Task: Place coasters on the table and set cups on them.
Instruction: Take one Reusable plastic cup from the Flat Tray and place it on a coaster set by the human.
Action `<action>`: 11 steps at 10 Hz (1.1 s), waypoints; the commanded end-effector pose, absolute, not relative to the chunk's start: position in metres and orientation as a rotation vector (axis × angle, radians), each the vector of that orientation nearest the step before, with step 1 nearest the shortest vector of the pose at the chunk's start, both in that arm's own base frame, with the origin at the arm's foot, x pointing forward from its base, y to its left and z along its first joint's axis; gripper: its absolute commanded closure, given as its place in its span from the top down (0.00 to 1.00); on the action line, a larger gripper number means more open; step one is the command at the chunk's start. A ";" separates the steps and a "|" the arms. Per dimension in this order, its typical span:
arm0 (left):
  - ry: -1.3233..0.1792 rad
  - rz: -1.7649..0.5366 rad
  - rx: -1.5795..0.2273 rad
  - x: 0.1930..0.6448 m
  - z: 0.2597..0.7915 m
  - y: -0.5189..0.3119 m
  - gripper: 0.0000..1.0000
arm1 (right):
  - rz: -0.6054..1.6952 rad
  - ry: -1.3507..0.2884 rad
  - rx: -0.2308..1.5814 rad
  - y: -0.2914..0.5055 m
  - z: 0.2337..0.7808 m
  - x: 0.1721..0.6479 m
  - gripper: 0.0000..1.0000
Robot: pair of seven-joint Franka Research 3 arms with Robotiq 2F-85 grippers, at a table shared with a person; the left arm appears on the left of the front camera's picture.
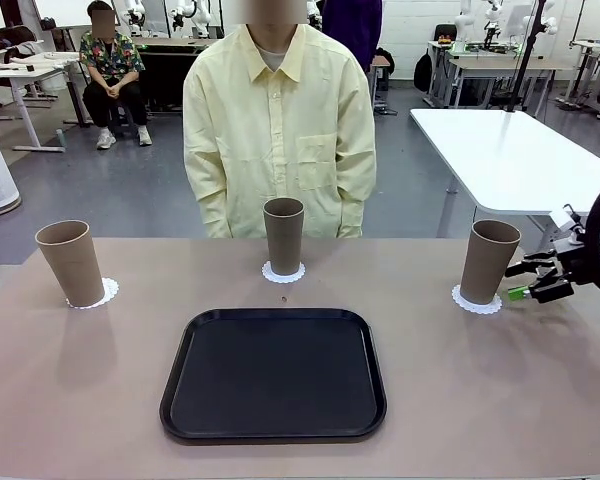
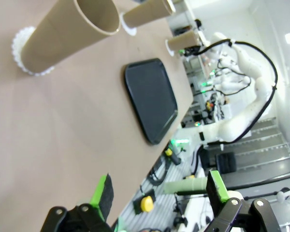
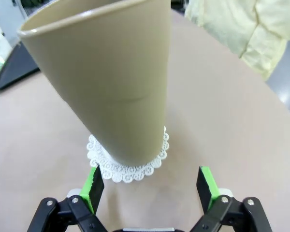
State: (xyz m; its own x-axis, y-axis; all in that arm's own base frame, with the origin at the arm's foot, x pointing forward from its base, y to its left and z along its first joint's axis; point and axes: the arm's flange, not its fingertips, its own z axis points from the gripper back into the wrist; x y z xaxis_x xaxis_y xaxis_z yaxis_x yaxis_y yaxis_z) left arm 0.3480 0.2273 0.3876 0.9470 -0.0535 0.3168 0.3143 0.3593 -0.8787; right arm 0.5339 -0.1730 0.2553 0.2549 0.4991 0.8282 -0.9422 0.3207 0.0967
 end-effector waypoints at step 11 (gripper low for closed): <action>-0.250 -0.244 -1.180 0.348 0.390 0.226 1.00 | 0.742 -0.322 -0.031 -0.062 0.513 0.371 1.00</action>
